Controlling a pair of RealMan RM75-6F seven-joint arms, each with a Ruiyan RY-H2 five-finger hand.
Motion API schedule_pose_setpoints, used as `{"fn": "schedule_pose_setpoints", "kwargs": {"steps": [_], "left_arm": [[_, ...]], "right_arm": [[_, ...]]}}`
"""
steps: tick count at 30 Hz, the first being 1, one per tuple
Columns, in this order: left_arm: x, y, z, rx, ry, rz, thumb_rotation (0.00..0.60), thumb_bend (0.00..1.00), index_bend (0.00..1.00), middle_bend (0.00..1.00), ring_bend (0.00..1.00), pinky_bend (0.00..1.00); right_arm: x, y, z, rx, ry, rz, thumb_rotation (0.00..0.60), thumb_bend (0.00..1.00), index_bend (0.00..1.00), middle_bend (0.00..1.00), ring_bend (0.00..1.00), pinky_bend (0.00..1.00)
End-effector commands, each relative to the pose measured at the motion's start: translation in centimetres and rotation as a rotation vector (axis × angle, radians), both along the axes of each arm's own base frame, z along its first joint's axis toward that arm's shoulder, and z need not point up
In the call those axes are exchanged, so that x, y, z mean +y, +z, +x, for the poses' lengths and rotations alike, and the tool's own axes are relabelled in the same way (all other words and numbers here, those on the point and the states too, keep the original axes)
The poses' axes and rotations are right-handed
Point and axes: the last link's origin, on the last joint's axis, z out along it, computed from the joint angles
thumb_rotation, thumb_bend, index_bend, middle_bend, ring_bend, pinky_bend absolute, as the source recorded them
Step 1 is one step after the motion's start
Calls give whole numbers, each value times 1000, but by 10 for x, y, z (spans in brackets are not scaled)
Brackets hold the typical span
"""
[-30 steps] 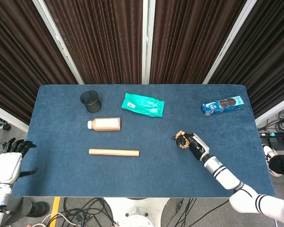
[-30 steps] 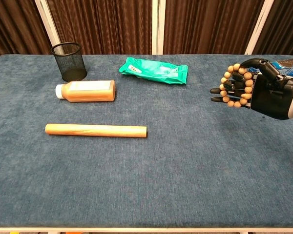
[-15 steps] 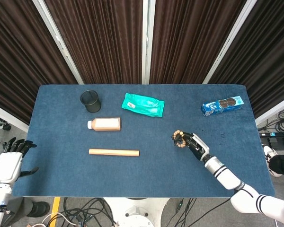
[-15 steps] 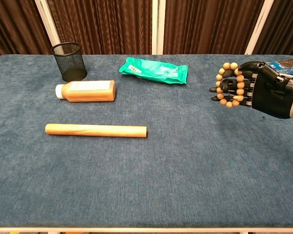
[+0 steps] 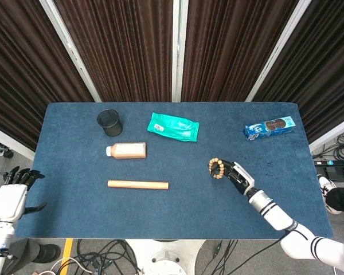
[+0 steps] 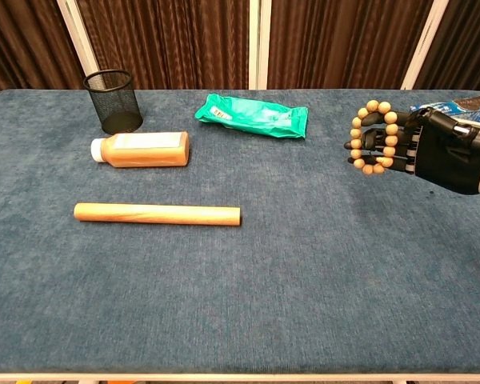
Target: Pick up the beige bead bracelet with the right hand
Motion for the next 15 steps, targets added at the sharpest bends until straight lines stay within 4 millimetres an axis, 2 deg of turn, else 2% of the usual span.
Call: {"fn": "schedule_pose_setpoints", "kwargs": {"steps": [1, 3, 4, 5, 7, 9, 11, 15], "left_arm": [[-2, 0, -1, 0, 2, 0, 600, 41, 298, 217, 118, 61], [-2, 0, -1, 0, 3, 1, 600, 41, 298, 217, 118, 61], [-1, 0, -1, -1, 2, 1, 600, 42, 298, 217, 118, 61], [-1, 0, -1, 0, 2, 2, 600, 42, 297, 217, 118, 61], [0, 1, 0, -1, 0, 3, 600, 41, 297, 217, 119, 61], [0, 1, 1, -1, 0, 4, 600, 41, 297, 217, 119, 61], [0, 1, 1, 0, -2, 4, 600, 41, 297, 217, 119, 61], [0, 1, 1, -1, -4, 5, 600, 42, 296, 217, 119, 61]], "right_arm": [[1, 0, 0, -3, 16, 4, 292, 1000, 422, 520, 171, 152], [2, 1, 0, -16, 22, 13, 285, 996, 401, 508, 164, 151], [2, 2, 0, -28, 20, 22, 279, 953, 386, 498, 158, 150], [2, 3, 0, -36, 18, 27, 271, 851, 367, 484, 152, 150], [1, 5, -2, -37, 21, 28, 254, 587, 334, 451, 140, 150], [0, 8, -4, -25, 28, 20, 219, 421, 310, 426, 128, 150], [0, 12, -6, -8, 39, 9, 199, 377, 297, 415, 119, 149], [-1, 18, -12, 74, 76, -24, 194, 364, 265, 396, 101, 146]]}}
